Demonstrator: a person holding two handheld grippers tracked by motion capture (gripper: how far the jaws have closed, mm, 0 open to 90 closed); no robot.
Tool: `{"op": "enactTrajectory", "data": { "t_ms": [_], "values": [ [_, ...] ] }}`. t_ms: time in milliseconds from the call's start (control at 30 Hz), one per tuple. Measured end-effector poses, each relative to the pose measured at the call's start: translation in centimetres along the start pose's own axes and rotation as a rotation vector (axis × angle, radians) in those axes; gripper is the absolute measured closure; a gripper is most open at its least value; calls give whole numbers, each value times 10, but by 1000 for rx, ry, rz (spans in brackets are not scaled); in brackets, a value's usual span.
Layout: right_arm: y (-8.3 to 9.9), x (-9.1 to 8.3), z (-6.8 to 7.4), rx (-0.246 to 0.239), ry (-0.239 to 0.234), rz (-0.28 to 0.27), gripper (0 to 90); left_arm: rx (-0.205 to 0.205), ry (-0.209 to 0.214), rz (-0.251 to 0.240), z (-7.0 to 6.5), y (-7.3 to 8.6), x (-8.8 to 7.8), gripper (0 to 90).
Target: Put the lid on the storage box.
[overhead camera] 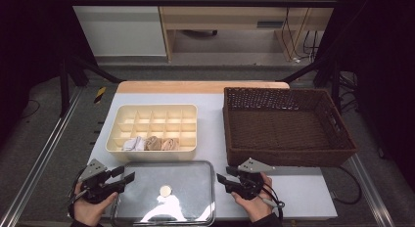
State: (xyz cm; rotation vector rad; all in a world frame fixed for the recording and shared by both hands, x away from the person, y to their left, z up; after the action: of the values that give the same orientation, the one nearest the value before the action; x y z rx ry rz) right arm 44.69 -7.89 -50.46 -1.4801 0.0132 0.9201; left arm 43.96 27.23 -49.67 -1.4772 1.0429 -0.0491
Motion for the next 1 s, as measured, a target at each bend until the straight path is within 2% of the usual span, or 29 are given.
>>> {"op": "enactTrajectory", "data": {
  "t_ms": [100,233,567,767,833,900,1000],
  "values": [
    [1,4,3,10,-6,8,532,-14,-24,17,6,8,-3,461],
    [4,9,6,15,-11,22,542,-40,-31,34,12,17,-4,471],
    [17,21,14,66,-46,75,563,-23,-68,82,13,26,-1,487],
    [21,24,18,117,-80,103,587,-44,-57,116,10,32,2,496],
    [23,26,20,126,-91,114,590,-45,-55,113,9,33,2,503],
    [24,28,21,127,-90,120,590,-51,-43,114,8,33,2,511],
    [25,30,21,130,-80,126,586,-50,-51,114,6,35,1,512]
  ]
}}
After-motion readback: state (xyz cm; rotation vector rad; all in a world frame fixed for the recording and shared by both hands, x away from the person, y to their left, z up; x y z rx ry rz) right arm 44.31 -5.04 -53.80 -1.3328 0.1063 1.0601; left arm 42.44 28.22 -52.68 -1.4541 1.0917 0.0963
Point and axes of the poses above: each handheld gripper's, and its own axes: x roughly forward along the jaws, y roughly out of its underside, z roughly to its left, the point moved 8 cm from there along x, roughly forward along the jaws, and after that the axes turned 9 degrees about y, right-handed, at the moved point
